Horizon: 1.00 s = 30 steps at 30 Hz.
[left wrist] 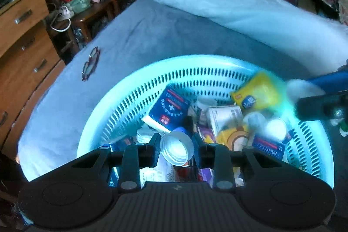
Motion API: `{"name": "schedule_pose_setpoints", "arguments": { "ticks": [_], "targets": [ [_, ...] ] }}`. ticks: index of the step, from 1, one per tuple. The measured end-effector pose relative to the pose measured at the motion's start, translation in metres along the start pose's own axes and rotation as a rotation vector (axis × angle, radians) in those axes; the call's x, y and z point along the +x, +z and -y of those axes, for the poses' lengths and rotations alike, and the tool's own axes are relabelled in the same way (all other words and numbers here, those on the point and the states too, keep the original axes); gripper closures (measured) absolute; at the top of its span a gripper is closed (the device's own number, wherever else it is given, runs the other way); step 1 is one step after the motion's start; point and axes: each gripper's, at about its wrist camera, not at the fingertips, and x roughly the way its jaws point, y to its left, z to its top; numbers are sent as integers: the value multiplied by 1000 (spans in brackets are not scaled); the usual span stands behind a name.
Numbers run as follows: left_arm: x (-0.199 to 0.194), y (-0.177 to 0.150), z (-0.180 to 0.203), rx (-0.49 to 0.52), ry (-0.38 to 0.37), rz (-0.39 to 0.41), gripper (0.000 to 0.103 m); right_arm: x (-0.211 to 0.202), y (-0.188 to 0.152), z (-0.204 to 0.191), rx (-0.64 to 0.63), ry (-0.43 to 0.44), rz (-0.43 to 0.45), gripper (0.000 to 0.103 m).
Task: Organize objects
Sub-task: 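Carry the white cap and white lid over the blue basket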
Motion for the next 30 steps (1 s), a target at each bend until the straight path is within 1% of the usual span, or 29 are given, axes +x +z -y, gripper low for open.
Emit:
{"name": "schedule_pose_setpoints", "arguments": {
  "ticks": [4, 12, 30],
  "targets": [
    [2, -2, -1, -4, -11, 5, 71, -1, -6, -3, -10, -9, -5, 61],
    [8, -3, -2, -13, -17, 8, 71, 20, -7, 5, -17, -5, -10, 61],
    [15, -4, -2, -11, -17, 9, 71, 27, -6, 7, -10, -3, 12, 61]
  ]
}}
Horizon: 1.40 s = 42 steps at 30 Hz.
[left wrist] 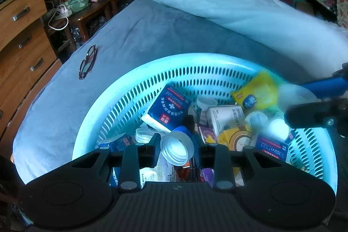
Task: Organize objects
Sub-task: 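Carry the white cap and white lid over the blue basket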
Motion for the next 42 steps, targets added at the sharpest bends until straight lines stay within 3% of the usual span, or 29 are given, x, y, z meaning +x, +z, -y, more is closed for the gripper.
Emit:
{"name": "schedule_pose_setpoints", "arguments": {
  "ticks": [42],
  "targets": [
    [3, 4, 8, 15, 6, 15, 71, -2, -2, 4, 21, -4, 27, 61]
  ]
}}
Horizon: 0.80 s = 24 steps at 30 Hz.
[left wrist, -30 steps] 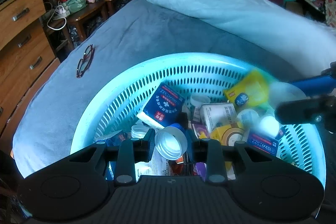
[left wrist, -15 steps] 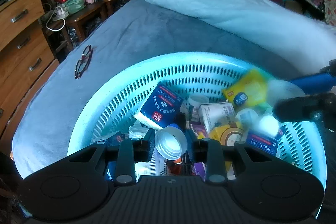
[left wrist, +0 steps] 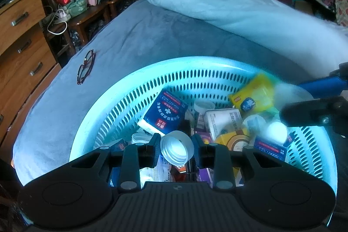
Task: Organize objects
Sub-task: 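Carry the white cap and white lid over the blue basket, then open both tools to drop the cap and lid into the basket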
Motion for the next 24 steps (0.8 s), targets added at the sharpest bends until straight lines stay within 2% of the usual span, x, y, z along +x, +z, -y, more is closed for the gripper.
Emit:
{"name": "schedule_pose_setpoints", "arguments": {
  "ticks": [17, 19, 21, 24],
  "targets": [
    [-2, 2, 0, -7, 13, 12, 69, -2, -1, -1, 5, -6, 17, 61],
    [-3, 2, 0, -4, 25, 23, 55, -4, 0, 0, 12, -13, 33, 59],
    [-6, 2, 0, 5, 42, 47, 25, -7, 0, 3, 23, -19, 54, 35],
    [-12, 5, -2, 16, 62, 79, 10, -14, 0, 3, 20, -48, 104, 16]
  ]
}}
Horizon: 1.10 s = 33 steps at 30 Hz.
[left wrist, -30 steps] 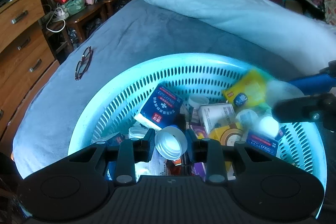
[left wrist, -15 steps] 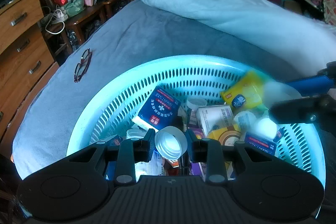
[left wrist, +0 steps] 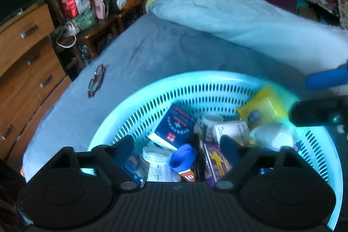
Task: Organize objects
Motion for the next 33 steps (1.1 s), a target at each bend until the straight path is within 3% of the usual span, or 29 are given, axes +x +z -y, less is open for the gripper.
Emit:
{"name": "schedule_pose_setpoints", "arguments": {
  "ticks": [2, 3, 11, 15, 19, 21, 23, 27, 30, 31, 33],
  "targets": [
    [-2, 2, -2, -7, -2, 10, 0, -4, 1, 1, 4, -13, 33, 7],
    [-3, 3, -3, -12, 1, 18, 0, -8, 1, 0, 5, -28, 61, 3],
    [-15, 8, -2, -37, 27, 67, 0, -30, 1, 12, 32, -57, 152, 3],
    [-39, 13, 11, -24, 27, 165, 0, -69, -22, 25, 55, -77, 284, 3],
    [-86, 2, 61, 44, -51, 346, 0, -130, -91, 53, 84, -219, 446, 1],
    [-104, -9, 94, 93, -113, 412, 0, -154, -135, 70, 103, -322, 477, 0],
    [-114, -26, 134, 132, -201, 450, 0, -172, -186, 92, 157, -430, 455, 0],
    [-90, -60, 201, 162, -333, 395, 0, -182, -280, 134, 291, -575, 319, 0],
    [-36, -82, 243, 179, -361, 237, 0, -178, -330, 161, 388, -614, 246, 0],
    [-17, -89, 252, 176, -358, 189, 0, -175, -340, 168, 414, -618, 234, 0],
    [3, -100, 277, 259, -223, 220, 0, -170, -358, 179, 451, -622, 222, 0]
  ]
}}
